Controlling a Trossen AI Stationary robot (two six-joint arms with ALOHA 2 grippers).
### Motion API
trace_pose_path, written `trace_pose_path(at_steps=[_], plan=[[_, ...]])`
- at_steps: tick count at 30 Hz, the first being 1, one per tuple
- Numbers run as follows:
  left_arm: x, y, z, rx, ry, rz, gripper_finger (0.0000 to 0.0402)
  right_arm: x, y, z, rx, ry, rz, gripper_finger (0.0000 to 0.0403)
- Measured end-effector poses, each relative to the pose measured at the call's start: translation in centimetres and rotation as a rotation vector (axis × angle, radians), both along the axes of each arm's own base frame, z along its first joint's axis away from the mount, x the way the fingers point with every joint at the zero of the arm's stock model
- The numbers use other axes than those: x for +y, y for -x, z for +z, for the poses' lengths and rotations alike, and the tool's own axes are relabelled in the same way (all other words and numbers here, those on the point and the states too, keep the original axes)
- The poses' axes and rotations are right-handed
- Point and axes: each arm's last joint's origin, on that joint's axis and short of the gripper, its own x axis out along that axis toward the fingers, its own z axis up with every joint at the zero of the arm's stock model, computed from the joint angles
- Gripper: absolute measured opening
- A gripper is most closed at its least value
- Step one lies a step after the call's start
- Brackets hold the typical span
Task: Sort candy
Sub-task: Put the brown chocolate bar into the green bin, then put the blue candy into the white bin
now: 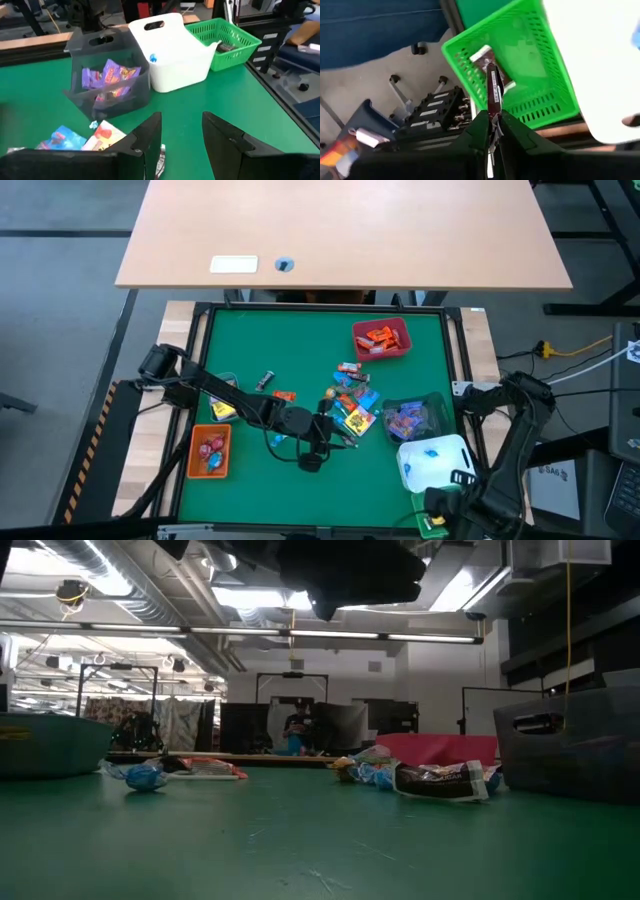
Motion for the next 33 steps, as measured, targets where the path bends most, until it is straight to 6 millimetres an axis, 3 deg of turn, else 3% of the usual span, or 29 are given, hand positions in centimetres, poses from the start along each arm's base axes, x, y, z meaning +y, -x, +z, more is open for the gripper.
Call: trace_pose_path(at_steps=[7, 23, 26, 33], plan=[[0.5, 1.6, 0.4, 0.164, -0.009, 0.022, 0.0130, -0.3, 0.0, 0.0, 0.020, 0.032, -0.029, 0.0033], [1.6, 5.1, -2.2, 0.623, -0.035, 0.131, 0.0130, -0.4, 0.1, -0.1, 0.044, 0.037, -0.075, 0.0035], [1.6, 5.4, -2.4, 0.660, -0.027, 0.152, 0.0130, -0.4, 0.1, -0.1, 0.050, 0.040, -0.104, 0.0055], [0.9, 6.0, -2.6, 0.709, -0.015, 0.161, 0.0130, -0.4, 0.1, -0.1, 0.051, 0.040, -0.106, 0.0149]])
